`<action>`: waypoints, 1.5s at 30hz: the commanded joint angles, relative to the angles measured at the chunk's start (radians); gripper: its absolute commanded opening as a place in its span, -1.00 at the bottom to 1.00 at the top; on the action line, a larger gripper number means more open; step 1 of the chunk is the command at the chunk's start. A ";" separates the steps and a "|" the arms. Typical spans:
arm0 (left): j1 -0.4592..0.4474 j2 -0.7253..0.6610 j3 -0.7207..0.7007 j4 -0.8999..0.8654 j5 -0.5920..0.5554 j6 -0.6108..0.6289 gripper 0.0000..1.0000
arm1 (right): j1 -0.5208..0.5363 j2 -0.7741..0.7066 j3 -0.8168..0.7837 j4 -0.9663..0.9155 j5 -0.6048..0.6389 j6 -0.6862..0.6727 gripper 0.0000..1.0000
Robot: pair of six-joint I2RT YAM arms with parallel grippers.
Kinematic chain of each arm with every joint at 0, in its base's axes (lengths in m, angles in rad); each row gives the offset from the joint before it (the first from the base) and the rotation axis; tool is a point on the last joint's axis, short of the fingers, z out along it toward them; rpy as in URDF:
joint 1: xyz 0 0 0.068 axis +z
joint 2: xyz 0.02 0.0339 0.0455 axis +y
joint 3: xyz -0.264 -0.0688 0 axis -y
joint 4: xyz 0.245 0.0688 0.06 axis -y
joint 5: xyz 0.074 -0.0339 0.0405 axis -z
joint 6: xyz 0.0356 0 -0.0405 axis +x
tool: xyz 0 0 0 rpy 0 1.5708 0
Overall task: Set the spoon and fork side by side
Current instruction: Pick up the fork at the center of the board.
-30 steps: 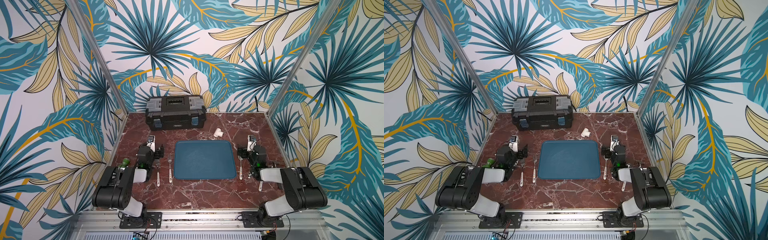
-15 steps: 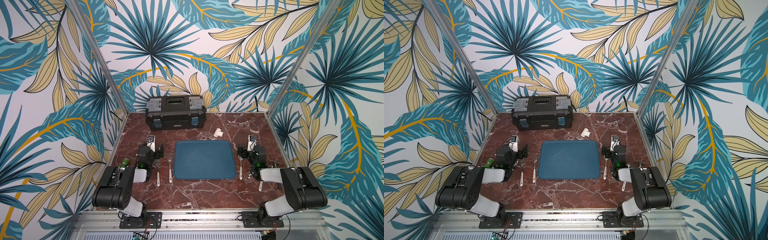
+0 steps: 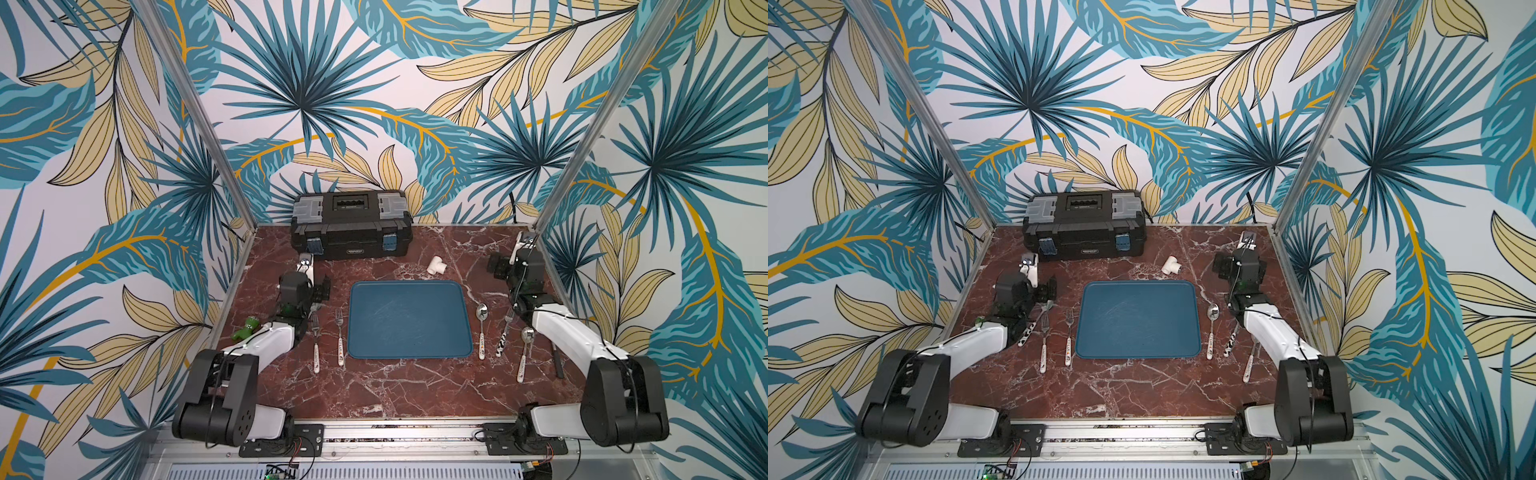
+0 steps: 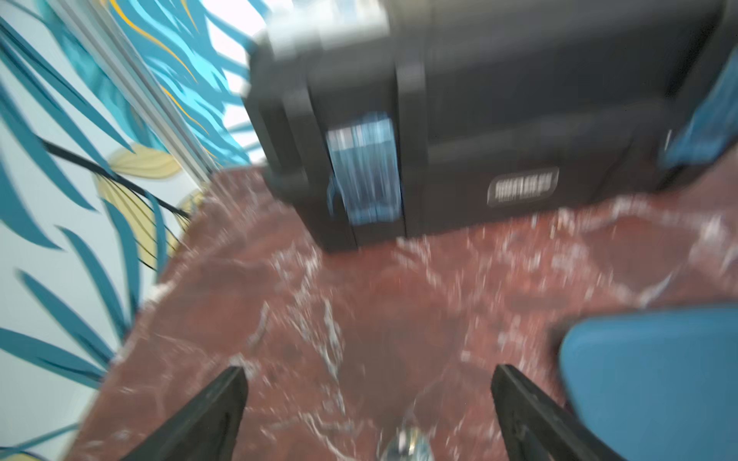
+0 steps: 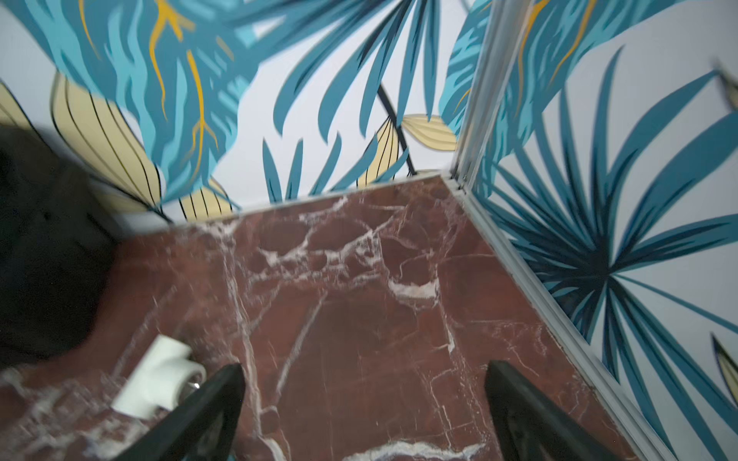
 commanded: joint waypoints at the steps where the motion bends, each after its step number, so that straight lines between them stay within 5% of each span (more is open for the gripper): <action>1: -0.038 -0.109 0.276 -0.426 -0.158 -0.162 1.00 | -0.004 -0.019 0.057 -0.418 0.267 0.399 0.99; 3: -0.038 -0.122 0.420 -0.653 -0.174 -0.357 1.00 | -0.024 0.012 0.109 -0.661 0.332 0.698 0.99; 5: -0.037 -0.127 0.485 -0.765 -0.155 -0.428 1.00 | -0.060 0.046 0.123 -0.670 0.181 0.573 0.93; 7: -0.024 -0.139 0.467 -0.795 -0.142 -0.504 1.00 | -0.058 0.074 0.142 -0.732 0.148 0.554 0.64; 10: 0.022 -0.159 0.386 -0.706 0.098 -0.440 0.94 | -0.058 0.057 0.113 -0.714 0.093 0.491 0.29; 13: 0.023 -0.154 0.401 -0.780 0.087 -0.424 0.43 | -0.058 0.020 0.086 -0.693 0.046 0.468 0.16; 18: 0.023 -0.088 0.539 -1.062 0.001 -0.477 -0.10 | -0.056 0.049 0.095 -0.682 -0.045 0.428 0.07; 22: 0.016 0.005 0.623 -1.335 0.152 -0.558 -0.61 | -0.054 0.081 0.106 -0.670 -0.103 0.403 -0.01; 26: -0.019 0.032 0.523 -1.409 0.244 -0.653 -0.61 | -0.053 0.074 0.092 -0.635 -0.156 0.386 -0.22; 30: -0.039 0.001 0.364 -1.377 0.267 -0.731 -0.62 | -0.054 0.086 0.100 -0.634 -0.207 0.379 -0.22; 32: -0.038 -0.006 0.309 -1.355 0.288 -0.743 -0.55 | -0.053 0.089 0.105 -0.639 -0.206 0.374 -0.19; 36: -0.037 -0.020 0.278 -1.375 0.268 -0.740 -0.06 | -0.052 0.106 0.114 -0.647 -0.213 0.372 -0.10; 45: -0.039 -0.024 0.190 -1.417 0.278 -0.714 0.01 | -0.047 0.150 0.131 -0.661 -0.219 0.363 -0.08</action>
